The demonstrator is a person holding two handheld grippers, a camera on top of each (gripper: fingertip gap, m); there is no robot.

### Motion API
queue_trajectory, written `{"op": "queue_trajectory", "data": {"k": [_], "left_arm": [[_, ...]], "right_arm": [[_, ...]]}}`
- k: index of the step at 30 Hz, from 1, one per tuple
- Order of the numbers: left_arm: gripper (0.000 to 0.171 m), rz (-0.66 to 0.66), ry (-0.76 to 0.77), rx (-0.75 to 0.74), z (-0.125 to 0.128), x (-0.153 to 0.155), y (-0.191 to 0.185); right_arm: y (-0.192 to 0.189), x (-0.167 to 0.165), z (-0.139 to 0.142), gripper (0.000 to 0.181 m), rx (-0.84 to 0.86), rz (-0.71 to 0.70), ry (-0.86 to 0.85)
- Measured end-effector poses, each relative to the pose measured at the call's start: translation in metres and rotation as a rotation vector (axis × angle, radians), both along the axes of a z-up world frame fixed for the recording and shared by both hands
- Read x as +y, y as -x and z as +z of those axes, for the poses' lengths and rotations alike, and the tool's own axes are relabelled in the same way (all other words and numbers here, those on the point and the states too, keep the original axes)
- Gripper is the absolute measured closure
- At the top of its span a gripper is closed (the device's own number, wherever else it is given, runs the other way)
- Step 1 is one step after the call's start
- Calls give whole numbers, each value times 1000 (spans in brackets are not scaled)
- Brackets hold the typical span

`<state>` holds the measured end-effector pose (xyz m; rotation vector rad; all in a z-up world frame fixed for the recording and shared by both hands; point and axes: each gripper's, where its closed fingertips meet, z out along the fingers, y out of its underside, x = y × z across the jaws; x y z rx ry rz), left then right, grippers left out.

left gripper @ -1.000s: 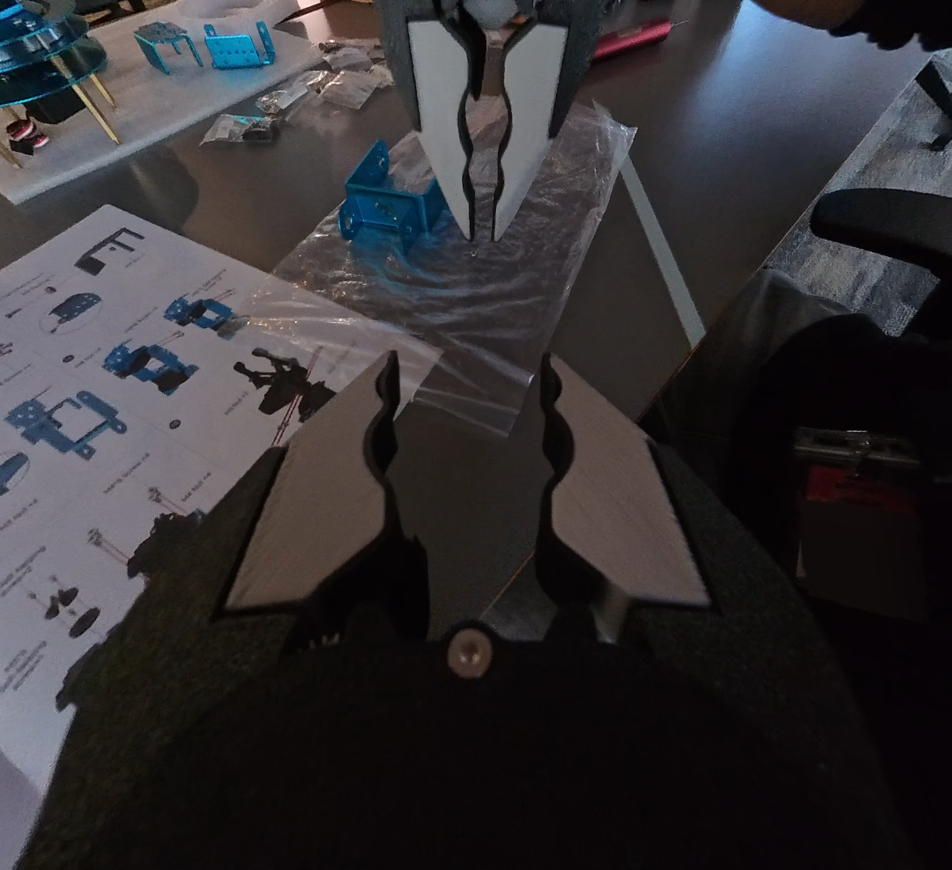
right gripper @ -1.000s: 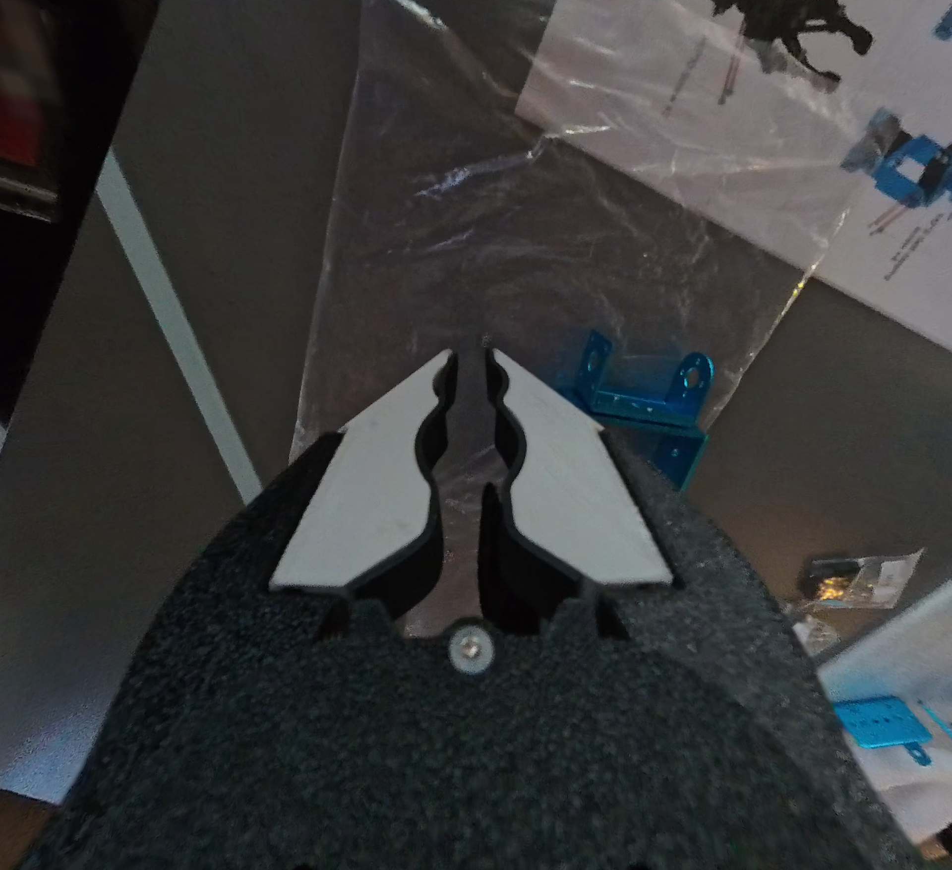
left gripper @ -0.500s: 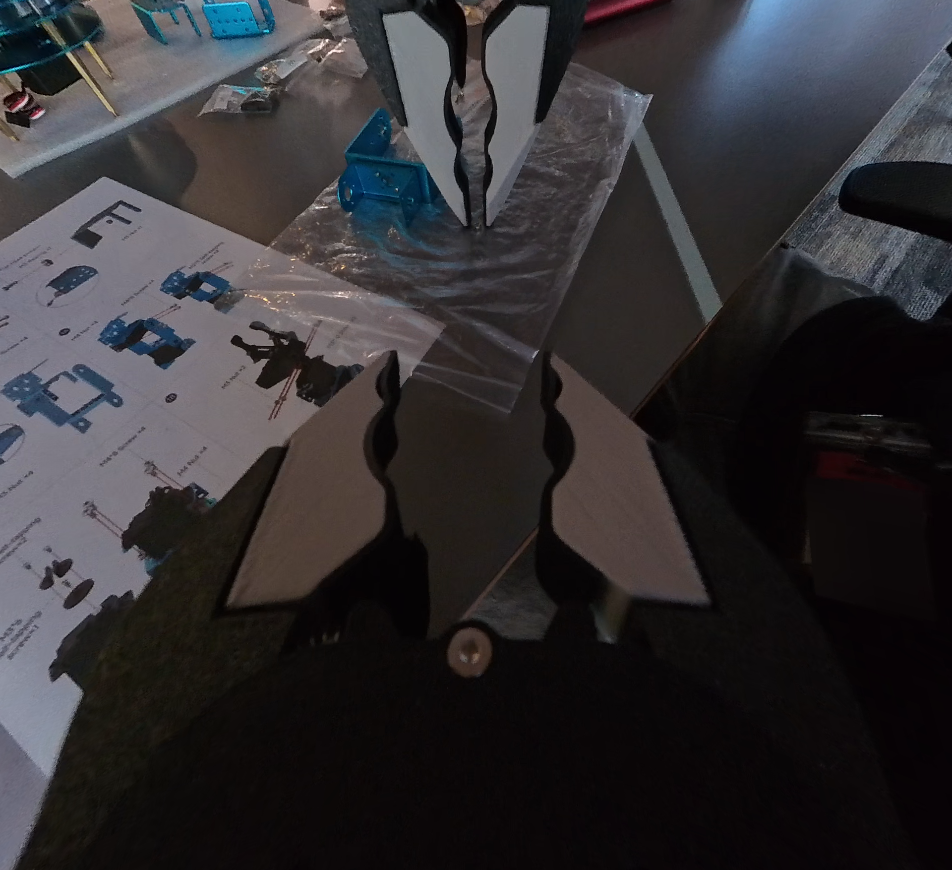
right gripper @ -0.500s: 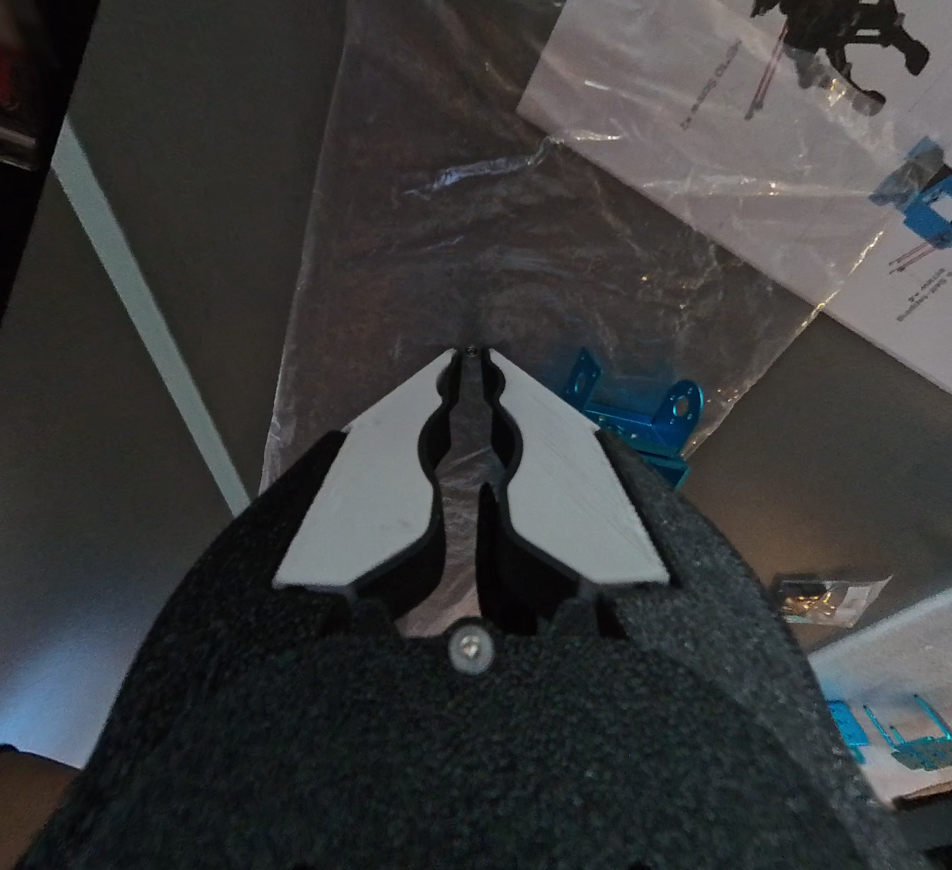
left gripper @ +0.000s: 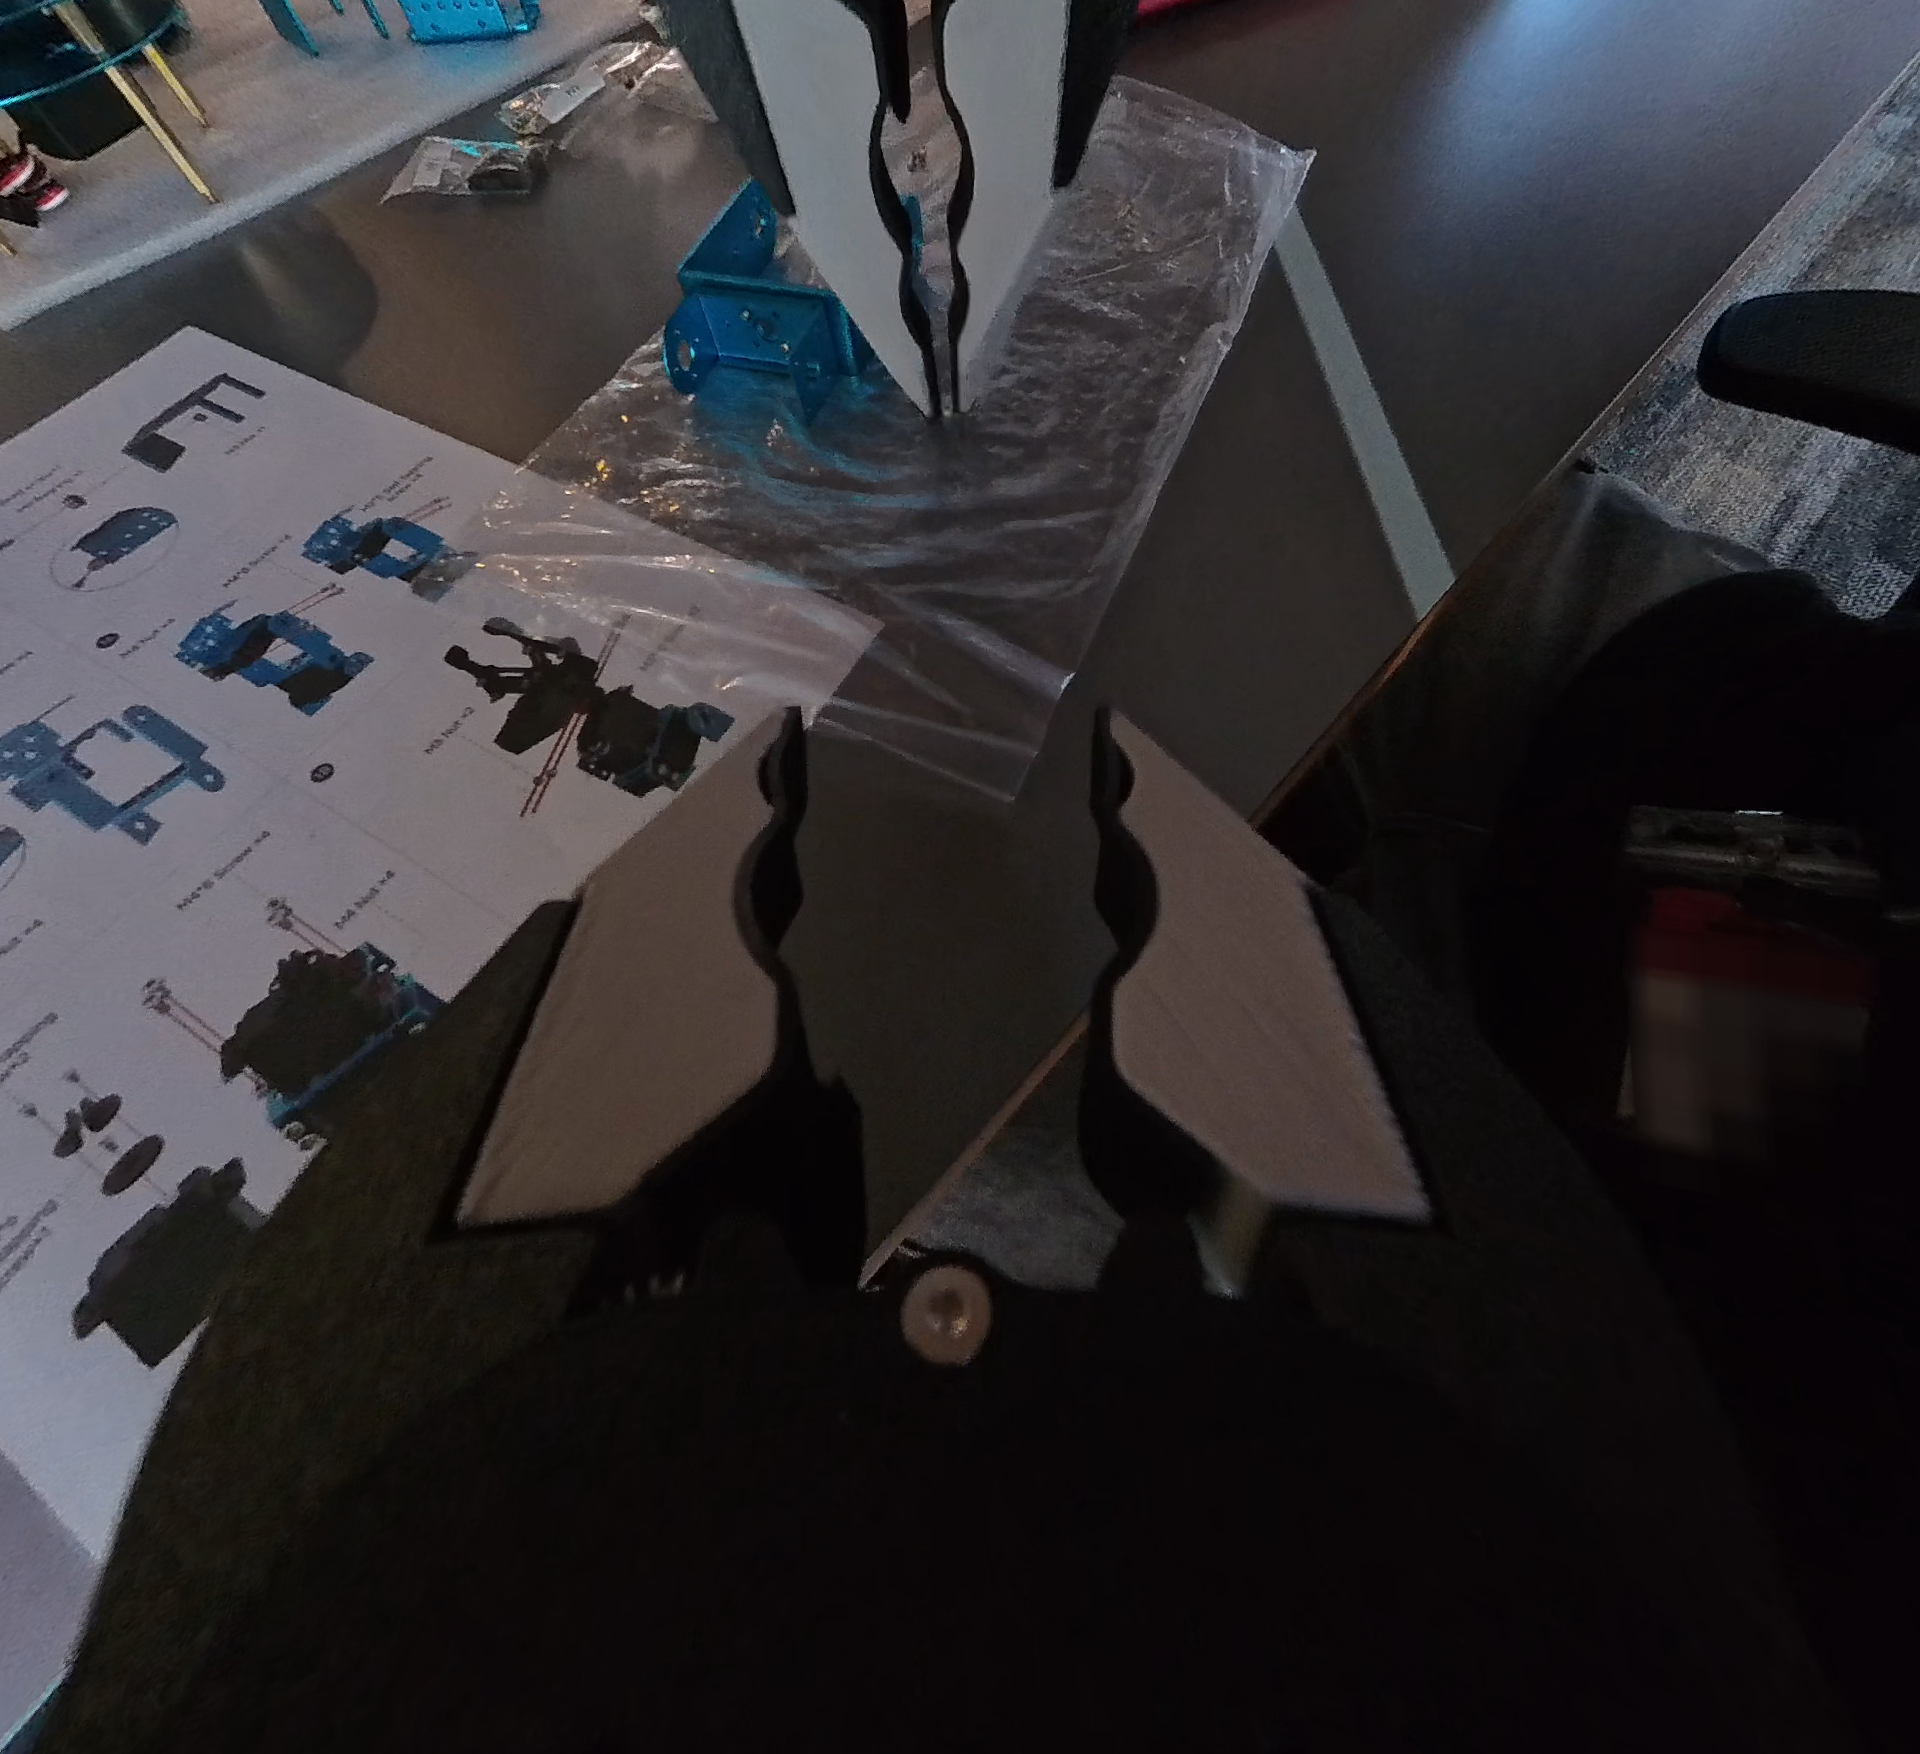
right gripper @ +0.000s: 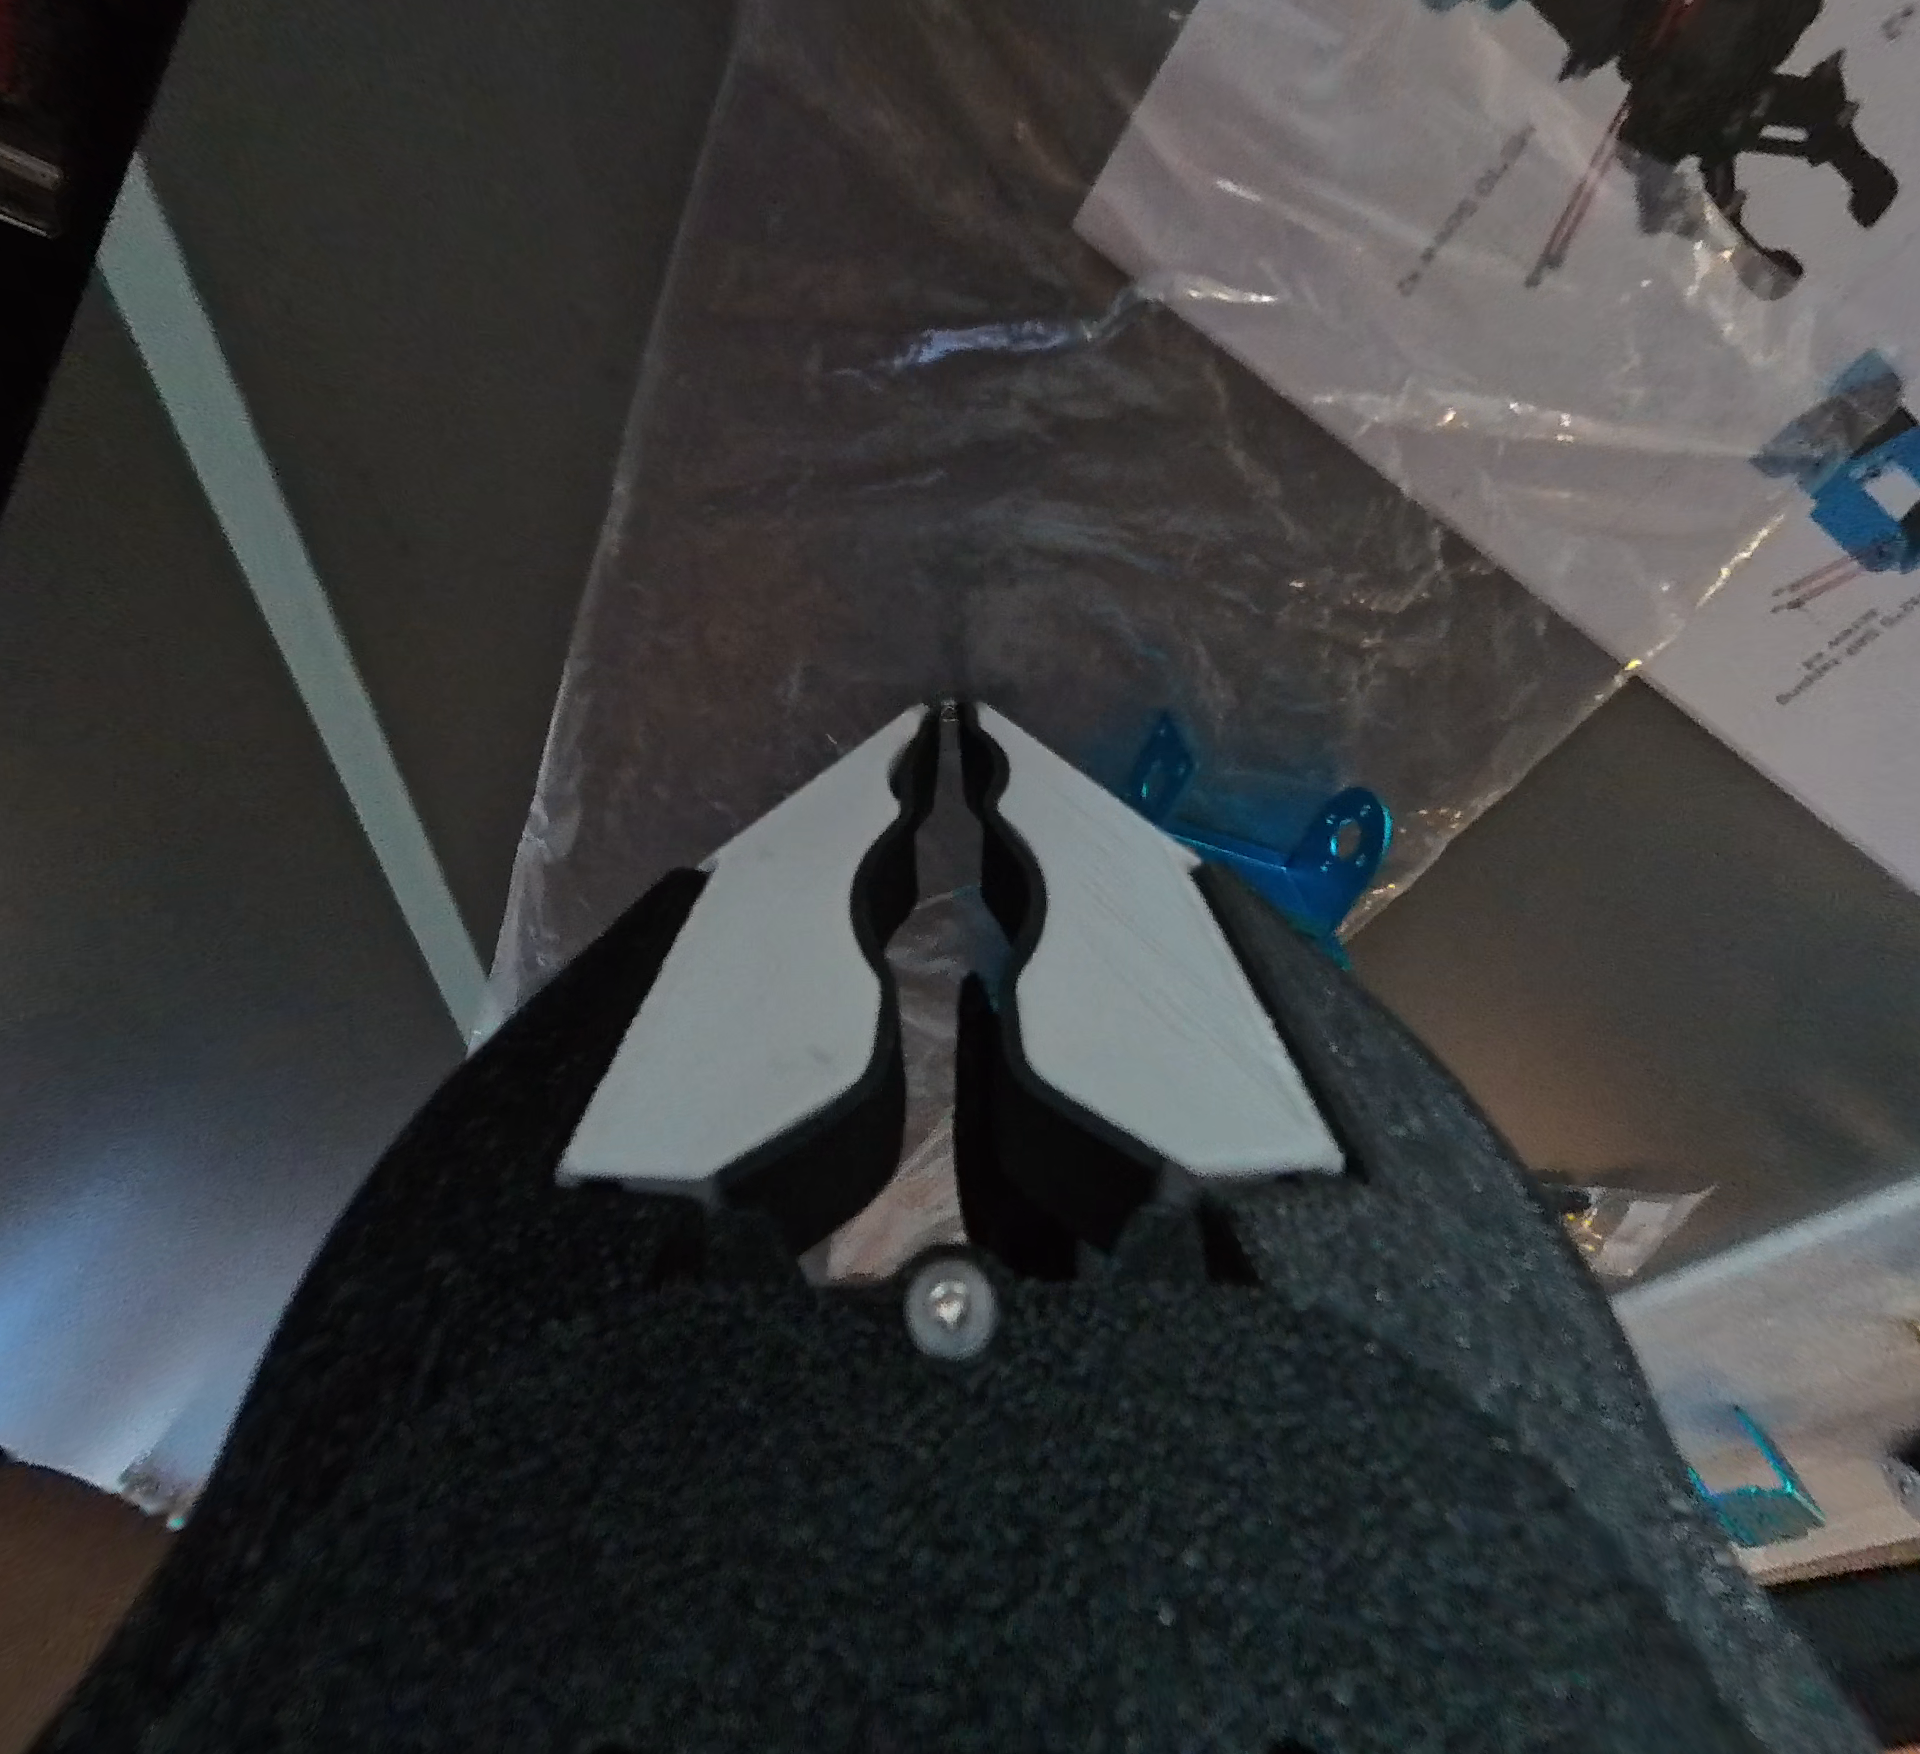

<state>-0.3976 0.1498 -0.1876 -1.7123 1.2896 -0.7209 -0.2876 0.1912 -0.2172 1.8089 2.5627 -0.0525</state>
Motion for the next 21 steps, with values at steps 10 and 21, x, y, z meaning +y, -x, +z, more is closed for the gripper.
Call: {"op": "queue_trajectory", "data": {"k": [10, 21], "left_arm": [[122, -9, 1, -25, 14, 16, -14], [121, -335, -11, 186, 8, 113, -96]], "right_arm": [[-10, 19, 29, 177, 394, -134, 15], [-38, 59, 36, 178, 747, -282, -8]]}}
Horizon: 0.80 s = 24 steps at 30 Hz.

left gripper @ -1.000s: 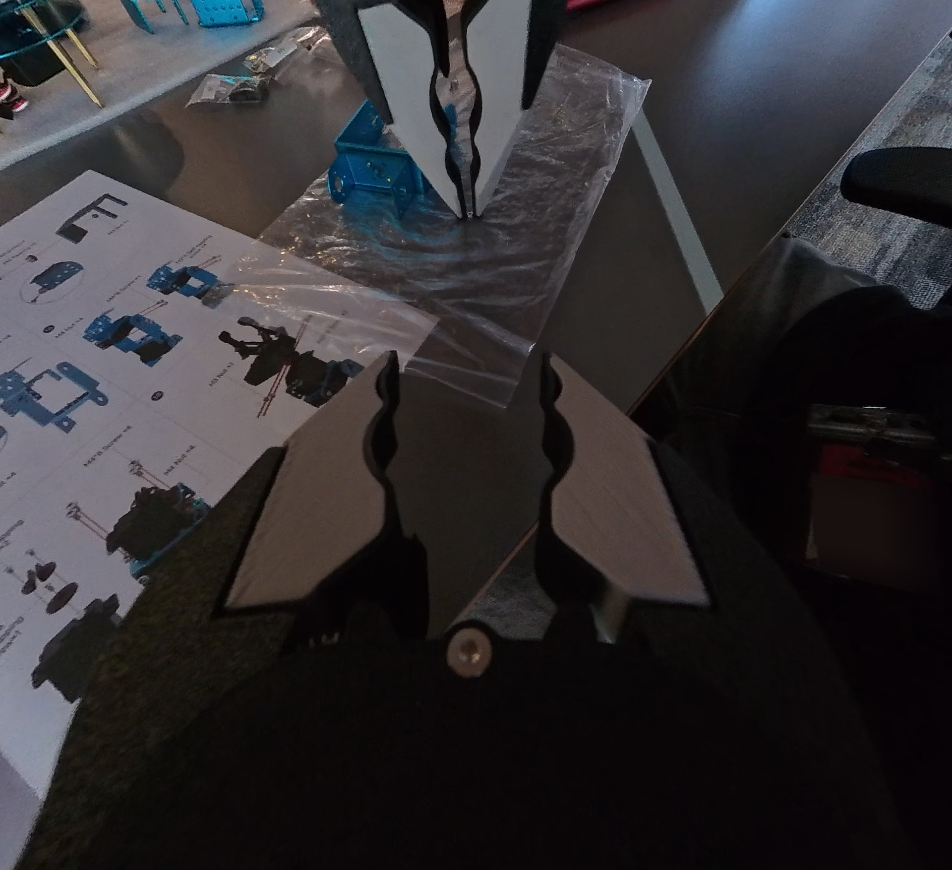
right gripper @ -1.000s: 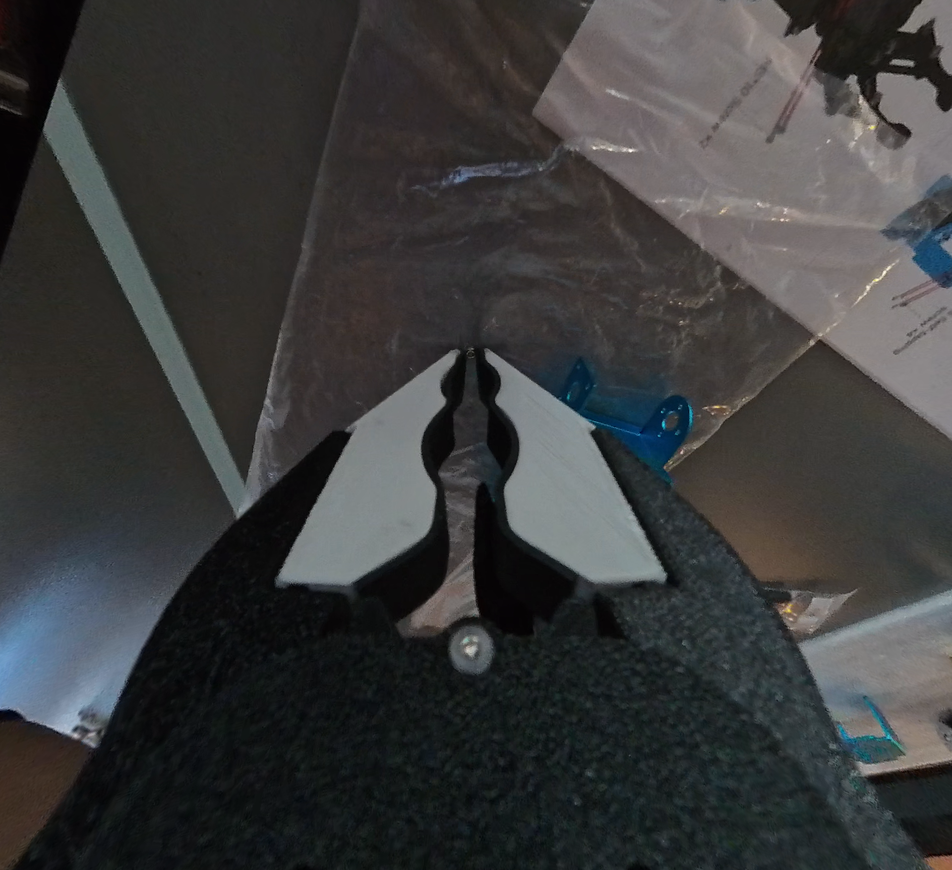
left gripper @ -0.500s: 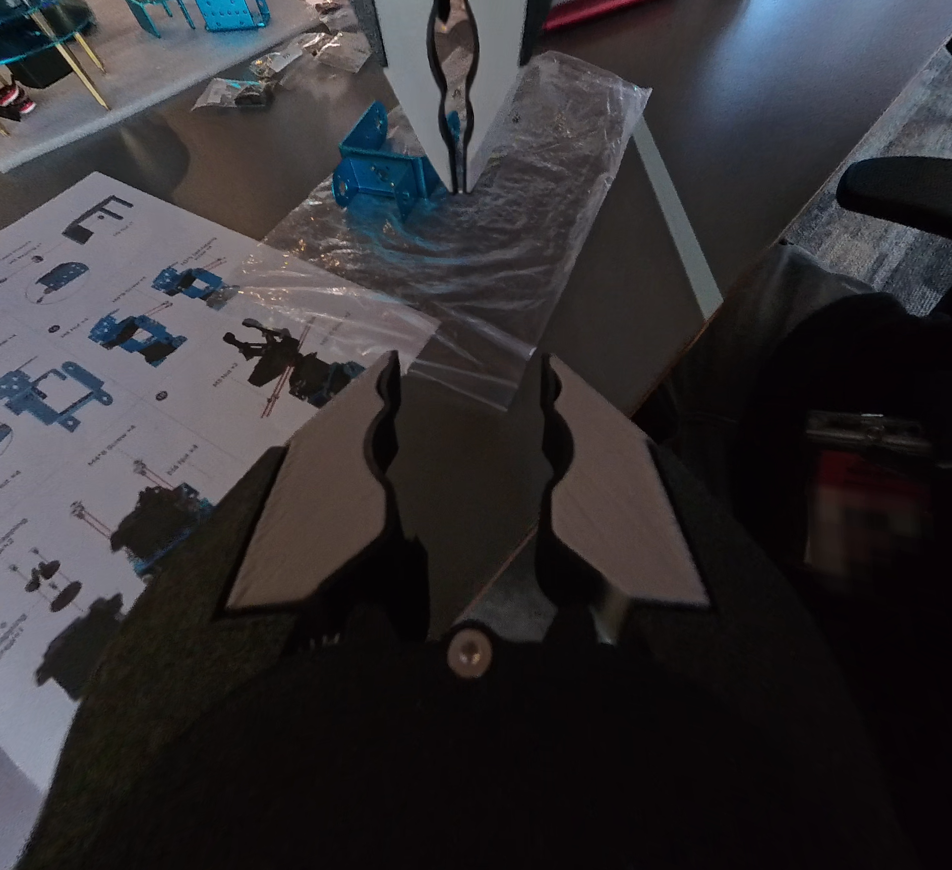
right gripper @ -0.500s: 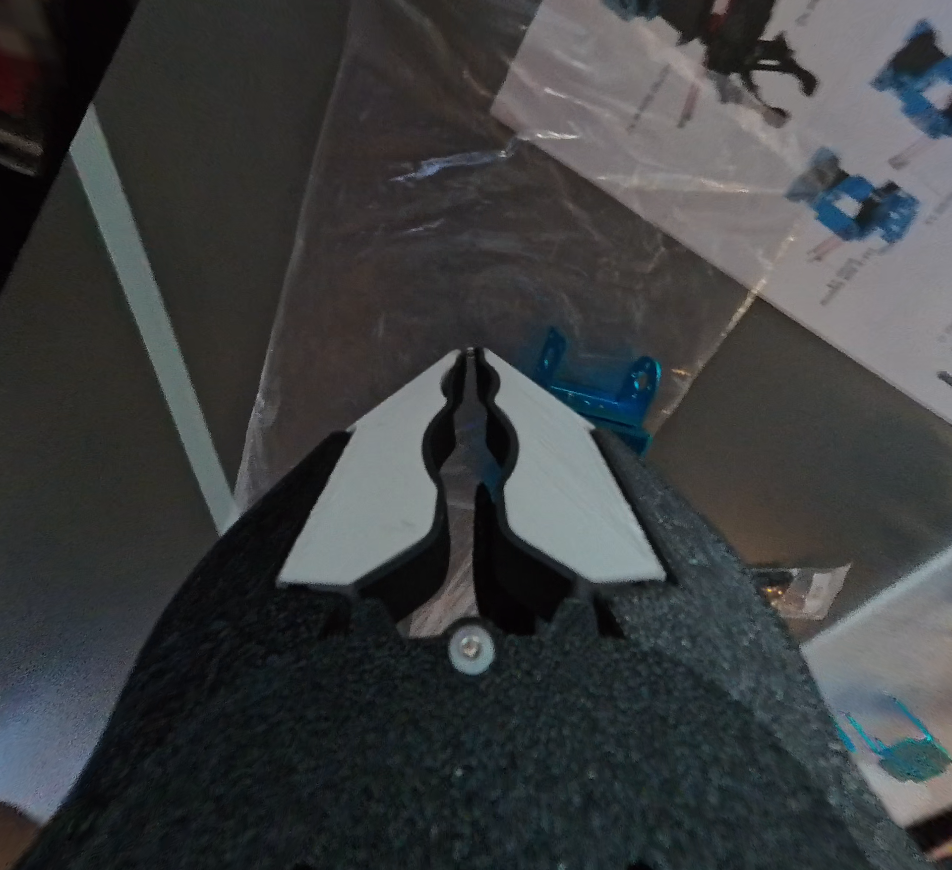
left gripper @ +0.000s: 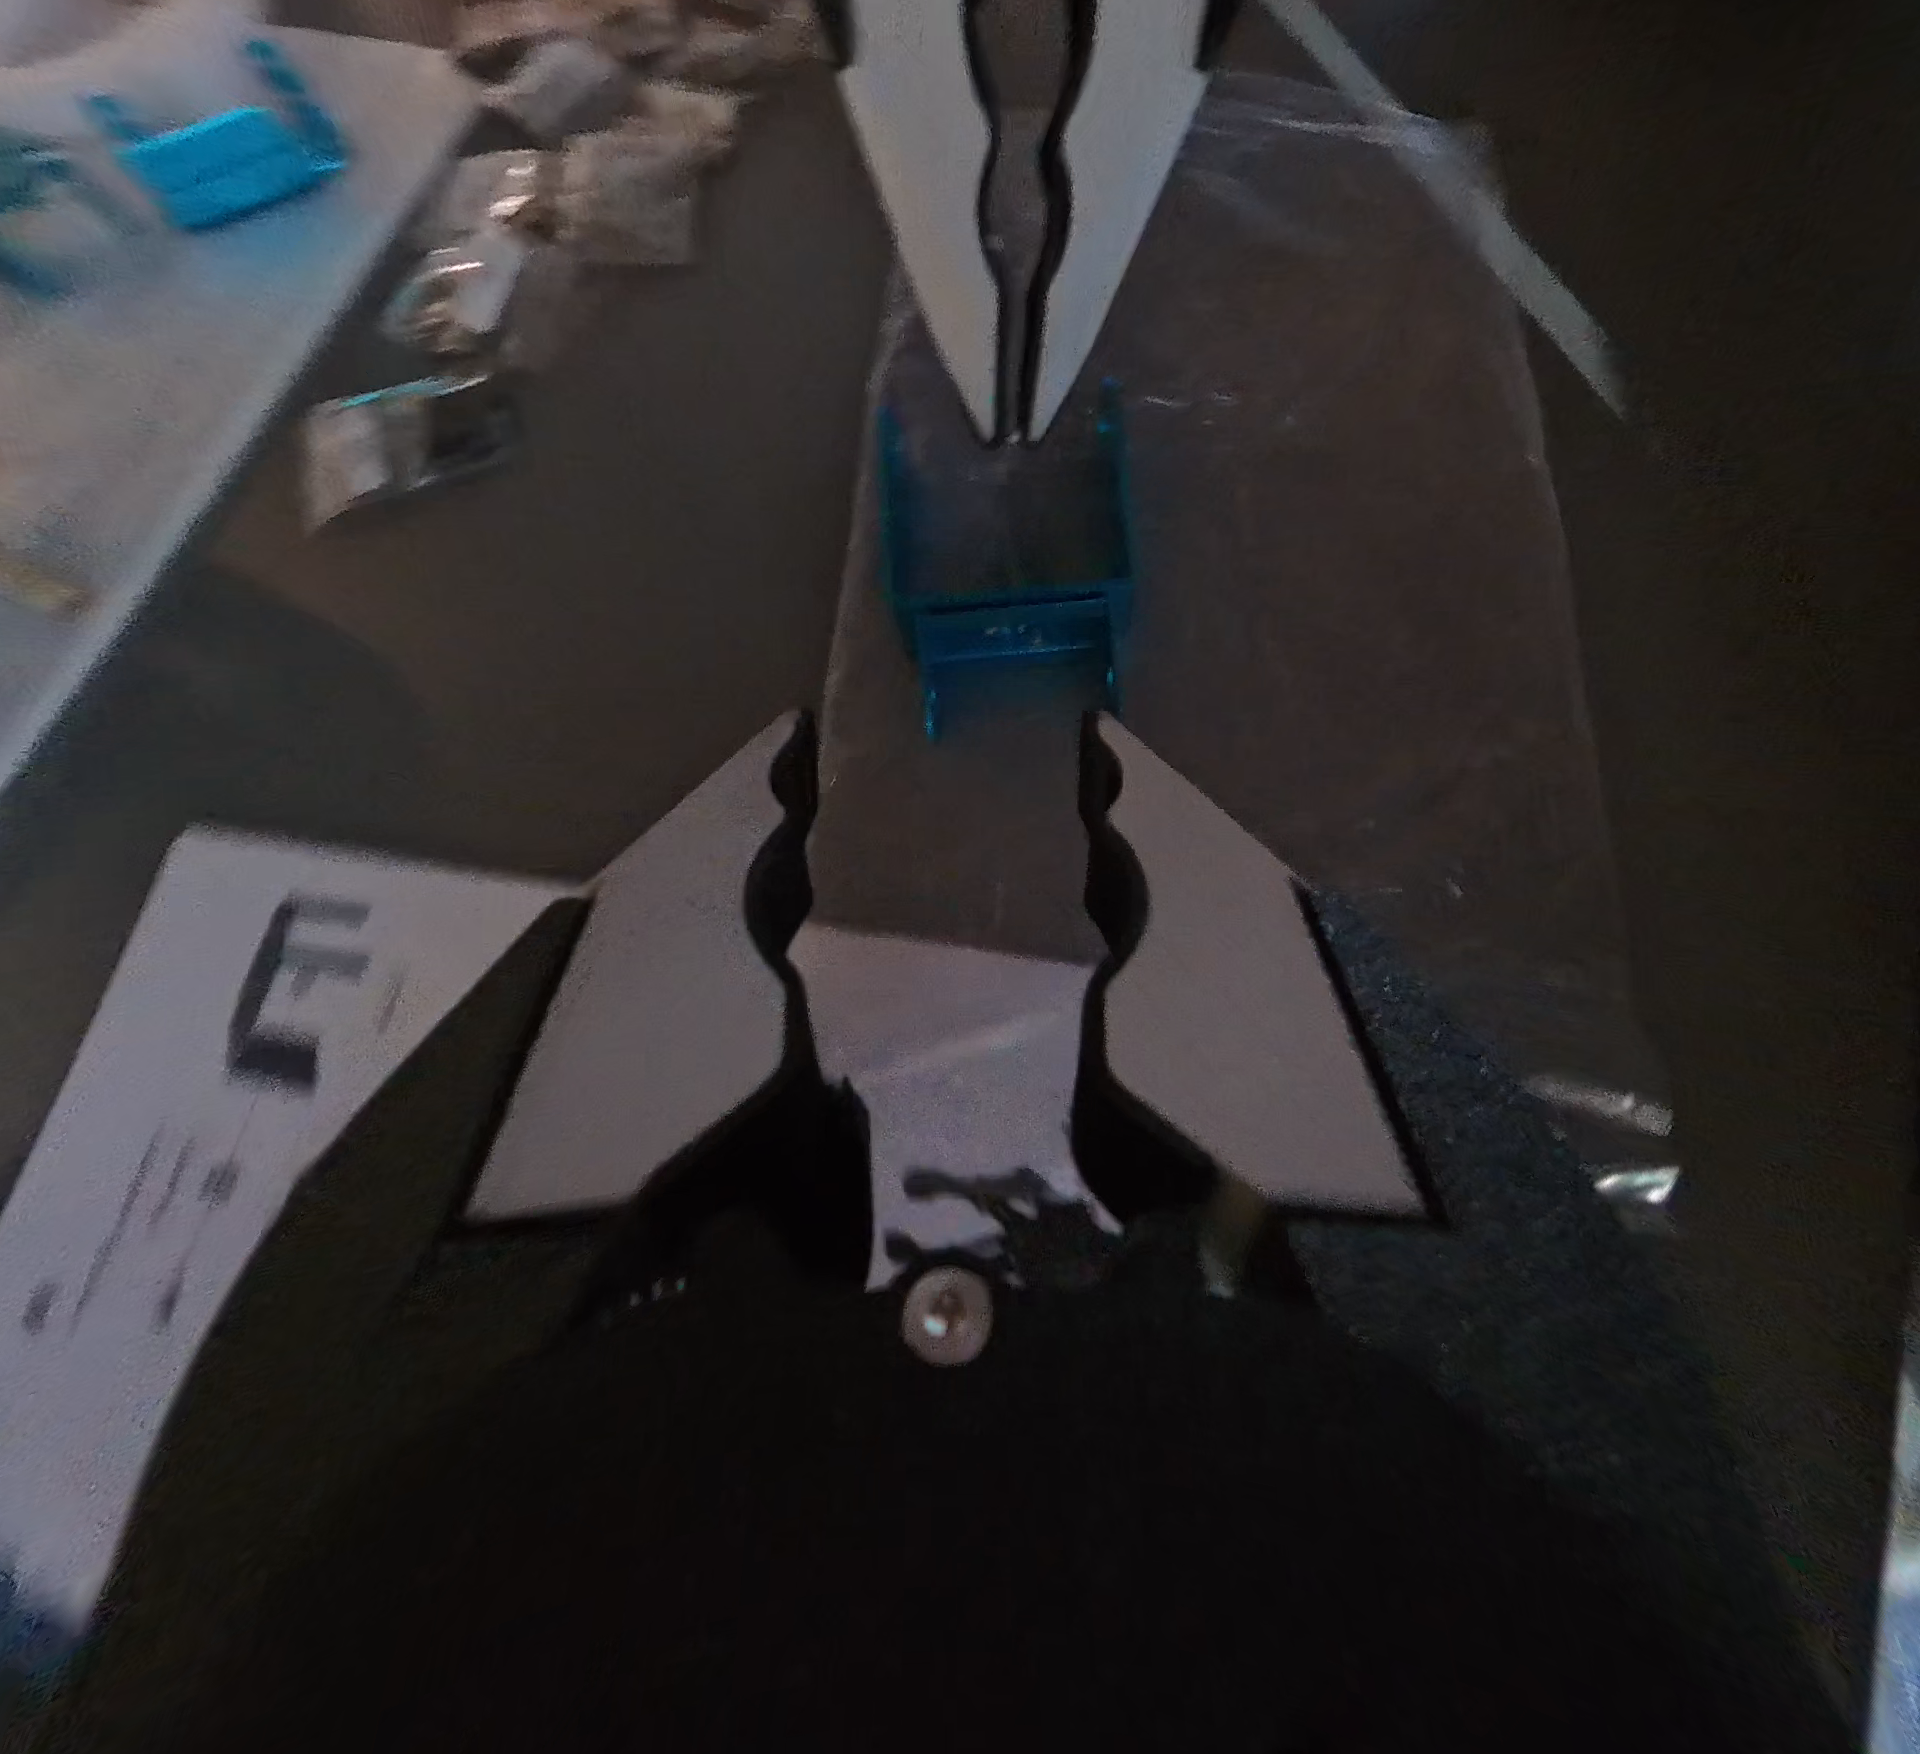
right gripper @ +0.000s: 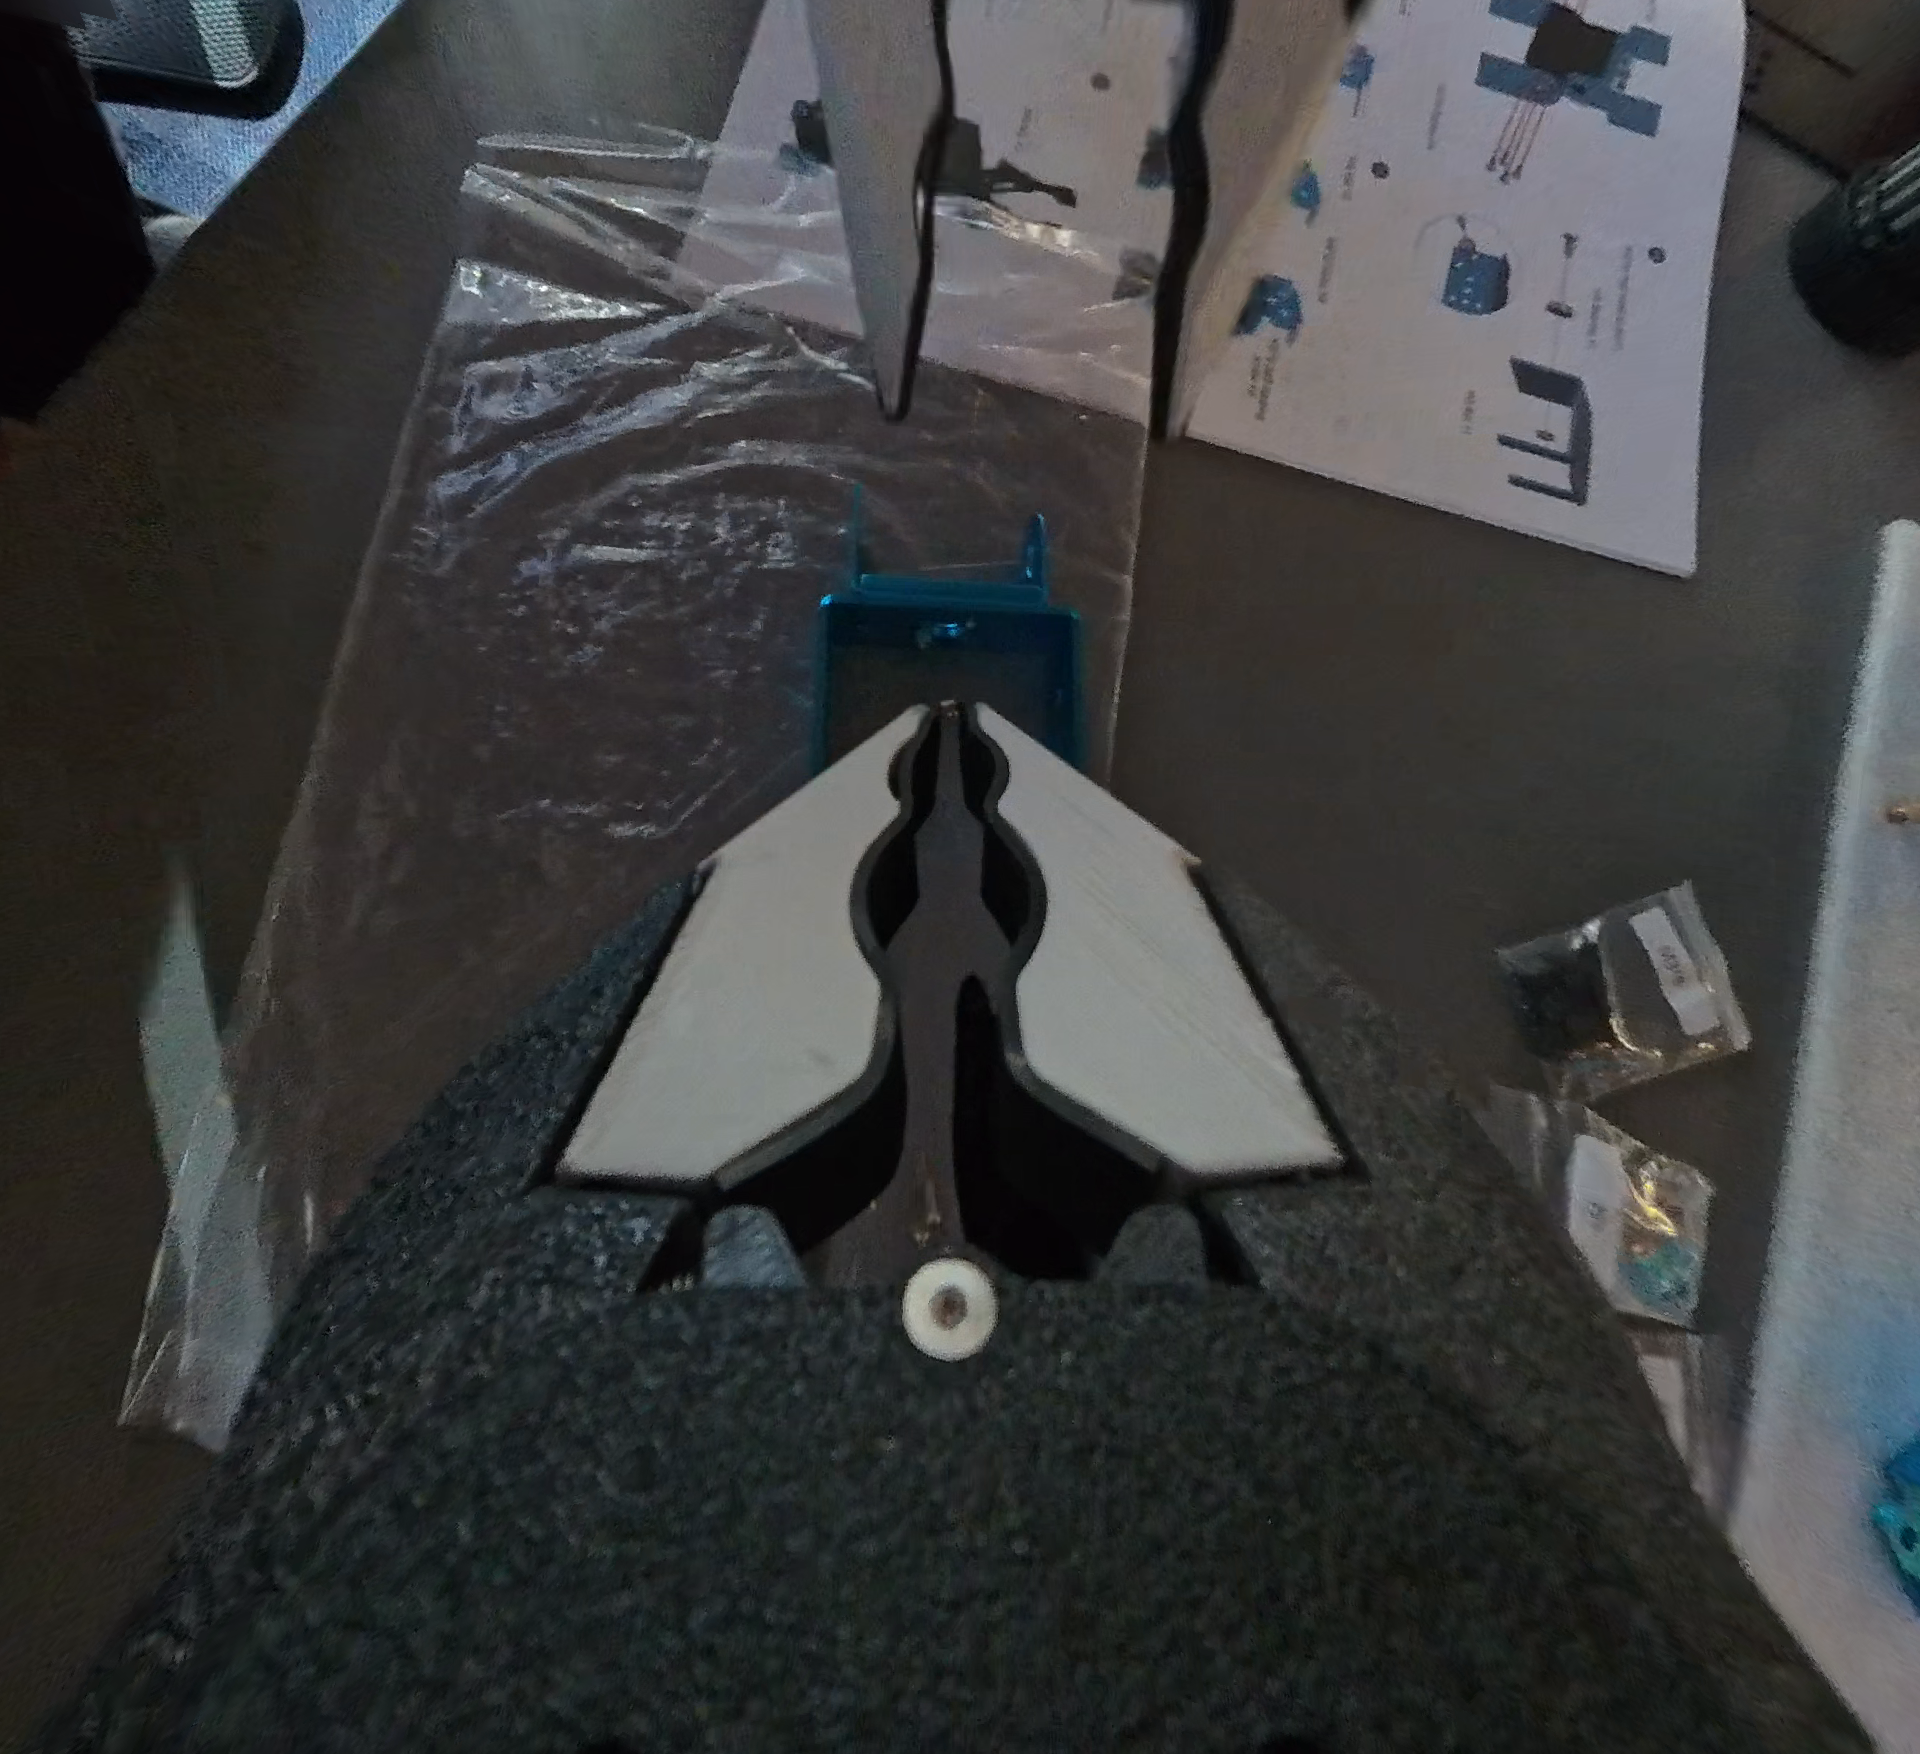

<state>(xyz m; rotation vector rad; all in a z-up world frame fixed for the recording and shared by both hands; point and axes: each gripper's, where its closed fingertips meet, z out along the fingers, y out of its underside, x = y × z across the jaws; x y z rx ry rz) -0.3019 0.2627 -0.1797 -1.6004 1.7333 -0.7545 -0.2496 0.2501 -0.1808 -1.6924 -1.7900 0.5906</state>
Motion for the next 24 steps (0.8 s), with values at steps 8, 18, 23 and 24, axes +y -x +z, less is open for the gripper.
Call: {"op": "queue_trajectory", "data": {"k": [8, 18, 23, 24], "left_arm": [[124, -308, -7, 66, -27, 8, -23], [140, -331, -41, -70, -13, 6, -30], [140, -345, -58, -29, -21, 4, -30], [139, -340, -68, -23, -23, 4, -30]], "right_arm": [[11, 2, -16, 178, 25, -25, -26], [13, 10, -13, 178, 110, -69, 25], [16, 8, -16, 178, 117, -54, 44], [17, 8, -16, 178, 122, -53, 35]]}}
